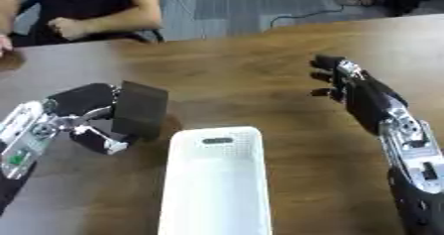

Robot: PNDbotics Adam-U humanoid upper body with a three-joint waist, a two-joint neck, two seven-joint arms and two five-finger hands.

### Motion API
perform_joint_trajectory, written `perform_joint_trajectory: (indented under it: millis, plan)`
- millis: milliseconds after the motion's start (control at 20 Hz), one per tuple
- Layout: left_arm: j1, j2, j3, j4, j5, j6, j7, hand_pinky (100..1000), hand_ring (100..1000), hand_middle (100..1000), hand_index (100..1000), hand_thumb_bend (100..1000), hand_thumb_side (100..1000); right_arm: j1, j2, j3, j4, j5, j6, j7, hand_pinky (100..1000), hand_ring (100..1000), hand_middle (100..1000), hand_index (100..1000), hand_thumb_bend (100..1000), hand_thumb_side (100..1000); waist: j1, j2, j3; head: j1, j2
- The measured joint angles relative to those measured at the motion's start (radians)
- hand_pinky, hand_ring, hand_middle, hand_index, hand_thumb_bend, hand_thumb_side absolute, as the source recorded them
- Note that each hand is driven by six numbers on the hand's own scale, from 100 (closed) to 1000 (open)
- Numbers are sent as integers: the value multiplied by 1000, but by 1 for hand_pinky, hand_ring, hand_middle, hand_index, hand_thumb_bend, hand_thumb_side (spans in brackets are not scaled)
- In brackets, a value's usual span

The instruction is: Pick up objects on the table and place them in the box.

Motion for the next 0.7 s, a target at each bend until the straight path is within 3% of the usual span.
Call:
perform_joint_trajectory:
  millis: [450, 700]
  plan:
    - [4, 2, 2, -16, 9, 7, 9, 100, 100, 125, 357, 100, 296, 0, 0, 0, 0, 0, -1, -1, 836, 978, 981, 1000, 100, 1000, -4, 0, 2, 0, 0]
    - [-1, 72, 21, -135, 130, 39, 43, 100, 100, 122, 328, 100, 310, 6, -1, -1, 1, 0, 0, -1, 836, 978, 981, 1000, 100, 1000, 4, -10, 16, -11, 0]
